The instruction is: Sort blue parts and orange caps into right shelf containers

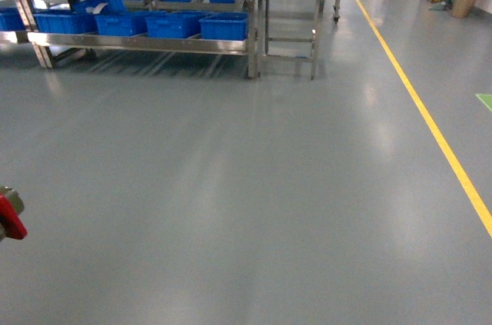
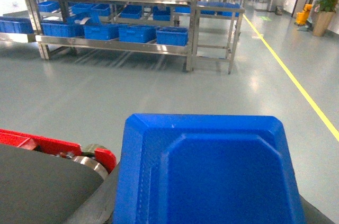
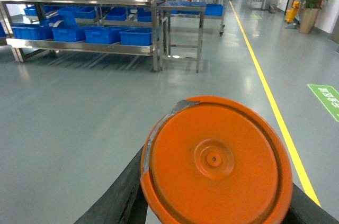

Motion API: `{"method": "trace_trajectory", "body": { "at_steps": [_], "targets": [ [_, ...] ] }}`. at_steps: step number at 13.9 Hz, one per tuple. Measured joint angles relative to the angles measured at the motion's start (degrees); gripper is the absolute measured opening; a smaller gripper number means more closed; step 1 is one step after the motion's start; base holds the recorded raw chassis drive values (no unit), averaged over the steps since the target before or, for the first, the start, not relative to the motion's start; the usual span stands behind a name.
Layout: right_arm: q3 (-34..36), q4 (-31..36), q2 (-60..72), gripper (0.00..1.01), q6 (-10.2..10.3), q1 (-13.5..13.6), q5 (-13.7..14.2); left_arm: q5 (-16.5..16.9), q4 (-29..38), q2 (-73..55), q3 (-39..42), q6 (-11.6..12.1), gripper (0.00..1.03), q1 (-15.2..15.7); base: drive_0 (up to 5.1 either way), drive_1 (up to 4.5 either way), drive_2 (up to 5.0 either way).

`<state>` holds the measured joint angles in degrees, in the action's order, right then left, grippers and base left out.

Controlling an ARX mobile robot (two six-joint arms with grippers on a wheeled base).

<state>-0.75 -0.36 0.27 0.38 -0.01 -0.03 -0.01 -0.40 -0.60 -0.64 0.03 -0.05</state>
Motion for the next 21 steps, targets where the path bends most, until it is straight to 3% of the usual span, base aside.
{"method": "trace_trajectory", "body": {
  "at_steps": [7,21],
  "targets": [
    [0.0,0.0,0.0,0.43,0.0,0.0,0.0,0.0,0.0,0.0,0.0,0.0,0.41,0.0,-0.9,-0.92,-0.9],
    [0.0,0.2,0.0,0.43,0.0,0.0,0.0,0.0,0.2,0.0,0.0,0.0,0.41,0.0,0.0,4.09,-4.2]
  ]
}}
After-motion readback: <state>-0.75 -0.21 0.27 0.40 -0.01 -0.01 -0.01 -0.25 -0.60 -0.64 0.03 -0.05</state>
